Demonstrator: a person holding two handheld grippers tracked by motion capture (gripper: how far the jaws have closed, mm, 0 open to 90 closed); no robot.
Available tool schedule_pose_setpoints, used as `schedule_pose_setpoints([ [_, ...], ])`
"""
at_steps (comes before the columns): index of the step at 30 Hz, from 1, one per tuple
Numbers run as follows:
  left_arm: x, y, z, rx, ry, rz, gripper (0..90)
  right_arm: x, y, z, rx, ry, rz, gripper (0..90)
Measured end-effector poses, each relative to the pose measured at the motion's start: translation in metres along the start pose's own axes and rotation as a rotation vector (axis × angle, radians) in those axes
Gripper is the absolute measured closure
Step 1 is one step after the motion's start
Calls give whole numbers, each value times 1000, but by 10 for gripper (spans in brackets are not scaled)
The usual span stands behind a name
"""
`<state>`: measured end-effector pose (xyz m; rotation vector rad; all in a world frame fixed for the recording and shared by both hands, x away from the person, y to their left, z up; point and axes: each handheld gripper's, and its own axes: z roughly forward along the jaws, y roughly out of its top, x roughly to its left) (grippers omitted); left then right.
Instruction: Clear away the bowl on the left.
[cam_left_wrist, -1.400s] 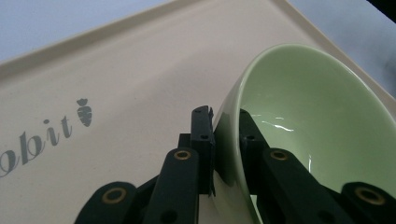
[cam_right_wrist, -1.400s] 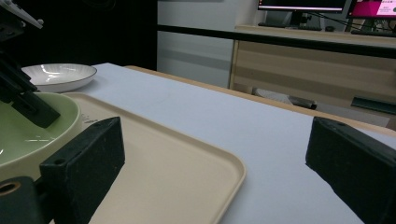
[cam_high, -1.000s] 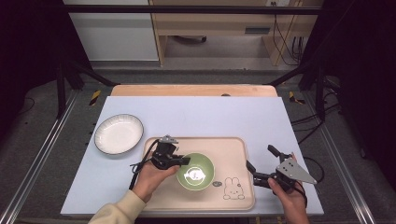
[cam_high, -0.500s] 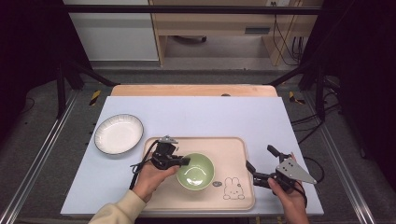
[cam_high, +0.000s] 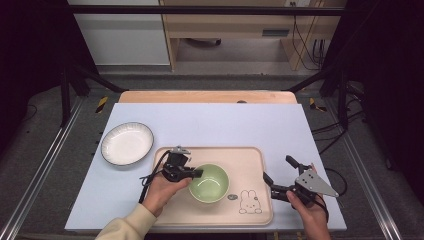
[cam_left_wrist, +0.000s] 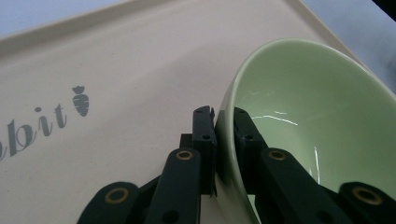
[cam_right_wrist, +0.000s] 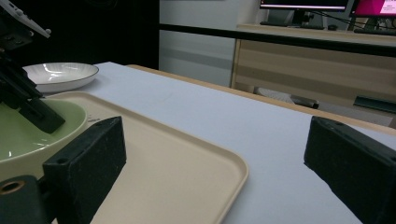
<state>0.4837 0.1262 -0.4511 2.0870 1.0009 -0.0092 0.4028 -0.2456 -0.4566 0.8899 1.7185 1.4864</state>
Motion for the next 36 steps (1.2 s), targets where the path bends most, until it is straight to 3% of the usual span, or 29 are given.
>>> schedule_pose_setpoints([
  [10,-1,-2,0,-5,13,0,823,0,0,0,1,0,0,56],
  [36,-3,-3,-2,-12,37,50,817,0,0,0,6,-1,4,56],
])
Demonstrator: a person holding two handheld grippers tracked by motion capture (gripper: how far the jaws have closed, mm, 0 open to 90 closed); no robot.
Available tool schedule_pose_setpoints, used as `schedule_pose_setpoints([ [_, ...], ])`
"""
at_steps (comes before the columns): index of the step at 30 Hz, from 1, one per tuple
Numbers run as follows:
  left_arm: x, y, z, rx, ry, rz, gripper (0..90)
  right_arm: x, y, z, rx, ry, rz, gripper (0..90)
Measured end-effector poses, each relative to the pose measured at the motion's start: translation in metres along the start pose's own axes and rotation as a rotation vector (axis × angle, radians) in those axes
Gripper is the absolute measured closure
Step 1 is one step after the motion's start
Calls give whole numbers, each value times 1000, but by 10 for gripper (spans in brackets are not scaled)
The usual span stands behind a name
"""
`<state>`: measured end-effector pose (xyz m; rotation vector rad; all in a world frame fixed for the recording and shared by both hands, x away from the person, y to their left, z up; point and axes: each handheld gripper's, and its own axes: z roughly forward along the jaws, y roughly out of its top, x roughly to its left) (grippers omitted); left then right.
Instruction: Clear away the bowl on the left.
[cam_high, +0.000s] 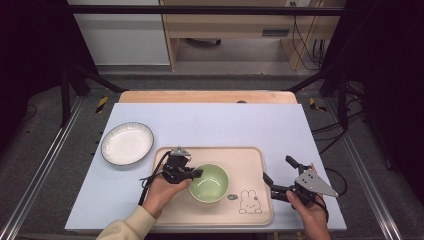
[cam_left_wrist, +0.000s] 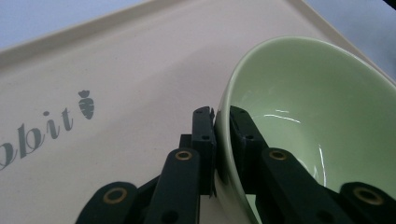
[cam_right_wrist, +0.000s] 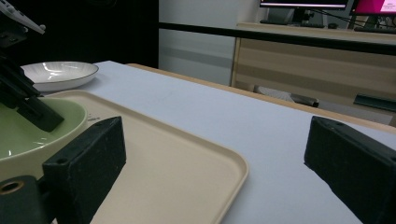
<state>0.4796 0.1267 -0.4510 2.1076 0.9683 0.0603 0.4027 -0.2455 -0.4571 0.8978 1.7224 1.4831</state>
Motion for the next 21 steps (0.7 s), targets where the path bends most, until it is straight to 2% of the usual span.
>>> schedule_pose_setpoints([
  [5,-1,-2,-3,-15,10,-13,768,1,0,1,2,1,3,56],
  [7,0,-2,-5,-2,7,-11,740,1,0,1,4,3,2,56],
  [9,-1,-2,-7,-18,12,-20,698,1,-1,1,4,3,2,55],
  [12,-2,-2,-14,-37,20,-25,598,1,-1,1,6,3,0,55],
  [15,-1,-1,-21,-84,7,-18,469,1,-1,2,6,5,-2,55],
  [21,-8,-5,-28,-141,-17,39,269,2,-1,3,7,7,-4,54],
])
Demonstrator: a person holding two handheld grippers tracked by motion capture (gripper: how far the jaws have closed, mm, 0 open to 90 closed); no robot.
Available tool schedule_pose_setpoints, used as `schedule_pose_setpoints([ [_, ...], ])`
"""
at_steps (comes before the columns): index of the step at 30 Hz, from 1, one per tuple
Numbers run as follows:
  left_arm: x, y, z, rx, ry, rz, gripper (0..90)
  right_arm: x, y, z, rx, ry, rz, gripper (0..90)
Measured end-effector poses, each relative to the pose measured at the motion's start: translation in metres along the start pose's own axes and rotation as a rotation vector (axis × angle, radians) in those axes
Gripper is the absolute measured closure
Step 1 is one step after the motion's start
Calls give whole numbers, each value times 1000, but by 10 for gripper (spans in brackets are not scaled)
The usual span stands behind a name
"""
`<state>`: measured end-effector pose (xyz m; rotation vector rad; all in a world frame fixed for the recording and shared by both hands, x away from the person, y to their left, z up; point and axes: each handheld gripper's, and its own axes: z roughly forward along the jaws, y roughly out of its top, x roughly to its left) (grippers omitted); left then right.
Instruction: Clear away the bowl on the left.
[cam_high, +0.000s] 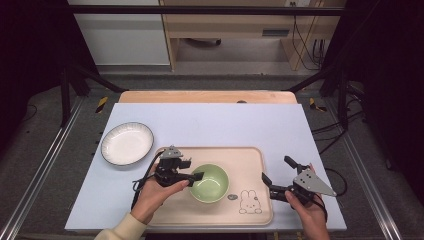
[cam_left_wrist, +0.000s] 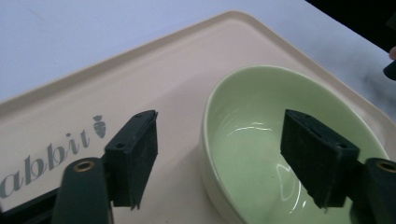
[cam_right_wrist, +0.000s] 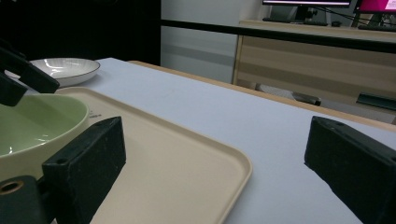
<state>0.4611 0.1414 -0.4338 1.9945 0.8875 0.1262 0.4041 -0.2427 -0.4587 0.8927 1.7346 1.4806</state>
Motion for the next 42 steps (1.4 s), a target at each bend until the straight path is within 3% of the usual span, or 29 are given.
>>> schedule_pose_setpoints([
  [2,-2,0,-2,-24,-10,32,227,1,0,0,1,0,-1,54],
  [7,-5,-1,-11,-96,18,133,155,0,1,-2,-3,-4,2,52],
  [11,-10,-2,-16,-109,32,198,151,0,1,-1,-1,-3,2,47],
  [14,-13,-3,-18,-125,15,203,148,2,1,-1,-5,-1,0,46],
  [19,-11,-3,-24,-154,40,203,147,0,2,-4,-14,-6,3,40],
  [28,-5,-1,-54,-261,23,210,140,2,2,-4,-5,-8,-7,40],
  [33,-5,-1,-64,-284,23,234,138,1,2,-4,-5,-10,-2,40],
  [42,-2,-1,-71,-312,25,230,131,0,2,-4,-8,-13,-1,38],
])
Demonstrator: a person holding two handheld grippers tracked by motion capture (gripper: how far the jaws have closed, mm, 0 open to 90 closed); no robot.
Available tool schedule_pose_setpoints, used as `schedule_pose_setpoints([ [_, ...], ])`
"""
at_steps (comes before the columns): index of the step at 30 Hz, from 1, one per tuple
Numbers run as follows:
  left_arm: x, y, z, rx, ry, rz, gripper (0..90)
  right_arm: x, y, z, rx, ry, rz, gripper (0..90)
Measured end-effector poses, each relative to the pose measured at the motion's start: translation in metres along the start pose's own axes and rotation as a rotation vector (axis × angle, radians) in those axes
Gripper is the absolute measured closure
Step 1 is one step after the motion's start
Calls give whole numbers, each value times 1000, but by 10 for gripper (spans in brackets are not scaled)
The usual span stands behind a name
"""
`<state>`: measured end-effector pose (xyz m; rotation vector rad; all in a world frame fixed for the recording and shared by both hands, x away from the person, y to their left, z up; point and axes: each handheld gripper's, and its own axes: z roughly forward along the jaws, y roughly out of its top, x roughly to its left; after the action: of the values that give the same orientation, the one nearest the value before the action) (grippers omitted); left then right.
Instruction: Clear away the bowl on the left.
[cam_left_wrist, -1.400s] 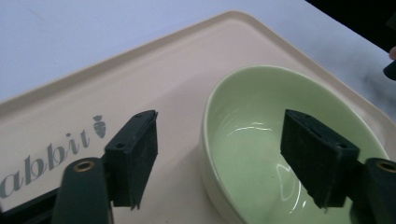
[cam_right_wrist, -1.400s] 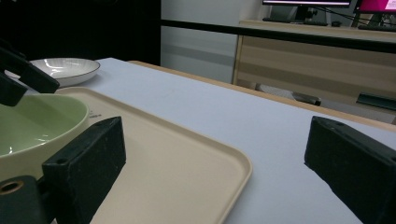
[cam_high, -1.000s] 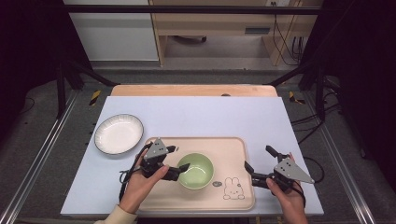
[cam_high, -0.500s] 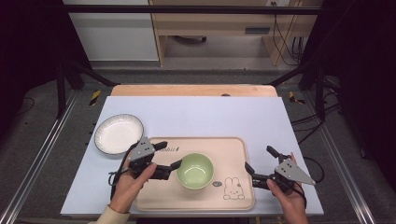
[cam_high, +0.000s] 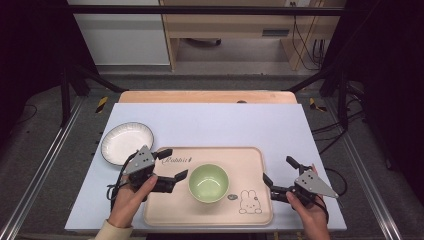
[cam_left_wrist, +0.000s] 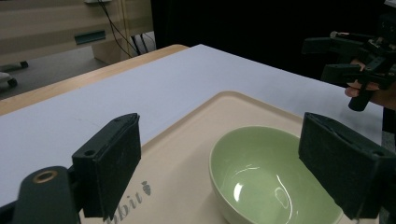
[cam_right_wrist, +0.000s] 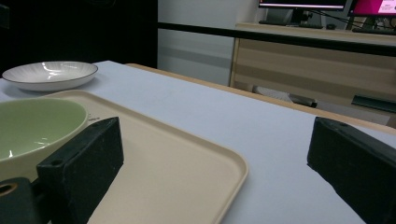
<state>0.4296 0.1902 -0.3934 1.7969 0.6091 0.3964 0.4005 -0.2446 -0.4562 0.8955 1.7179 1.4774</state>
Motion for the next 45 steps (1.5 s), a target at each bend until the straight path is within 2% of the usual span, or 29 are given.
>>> schedule_pose_setpoints([
  [6,4,-1,-6,-6,13,3,129,0,0,-1,-2,-2,6,38],
  [15,13,-7,-13,-17,26,-15,129,0,0,-1,-2,0,4,38],
  [33,29,-22,-30,-55,72,14,129,0,1,-1,-5,2,-3,39],
  [39,35,-29,-35,-59,76,7,126,0,1,-1,-5,2,-3,39],
  [45,45,-39,-43,-93,70,-15,125,0,1,-1,-5,3,-2,39],
])
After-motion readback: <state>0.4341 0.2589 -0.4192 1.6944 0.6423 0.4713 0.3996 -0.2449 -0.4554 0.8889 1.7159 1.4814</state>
